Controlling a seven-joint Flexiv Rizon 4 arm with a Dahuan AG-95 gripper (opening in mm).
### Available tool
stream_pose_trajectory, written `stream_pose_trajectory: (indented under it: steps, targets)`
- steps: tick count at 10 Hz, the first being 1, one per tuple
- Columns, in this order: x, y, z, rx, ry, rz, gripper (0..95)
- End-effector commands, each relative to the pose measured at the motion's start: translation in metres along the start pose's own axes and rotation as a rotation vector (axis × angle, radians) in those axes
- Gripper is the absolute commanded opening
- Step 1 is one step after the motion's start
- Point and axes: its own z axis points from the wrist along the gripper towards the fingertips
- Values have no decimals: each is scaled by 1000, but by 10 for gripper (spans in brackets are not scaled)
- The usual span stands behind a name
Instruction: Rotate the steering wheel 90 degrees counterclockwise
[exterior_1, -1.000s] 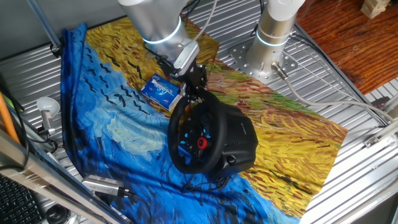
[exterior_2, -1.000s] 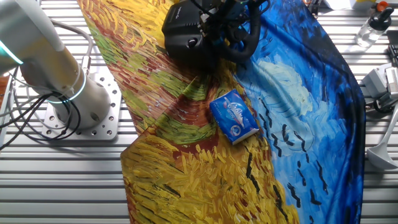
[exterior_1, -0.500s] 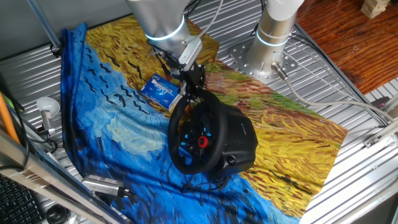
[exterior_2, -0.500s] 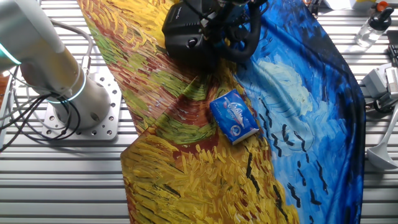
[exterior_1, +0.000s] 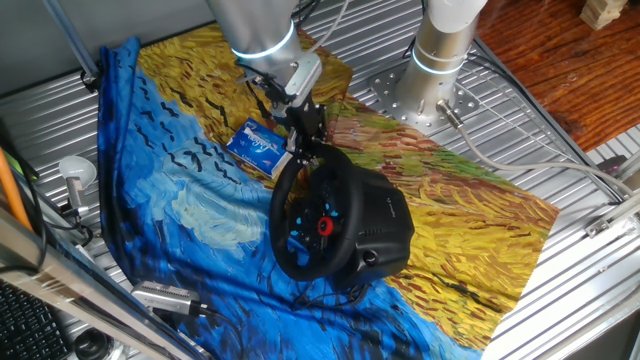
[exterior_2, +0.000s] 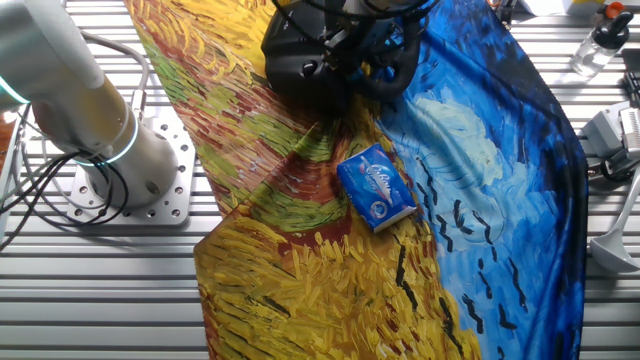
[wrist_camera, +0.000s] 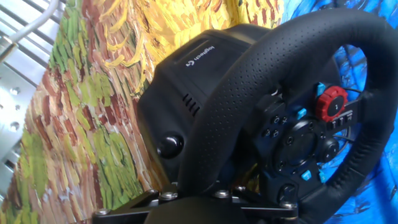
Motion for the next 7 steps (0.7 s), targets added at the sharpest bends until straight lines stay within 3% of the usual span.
stream_pose_trajectory:
  steps: [1,7]
  targets:
    - [0,1,1,14,11,-8,0]
    - [7,-2,7,79,0,-43,0]
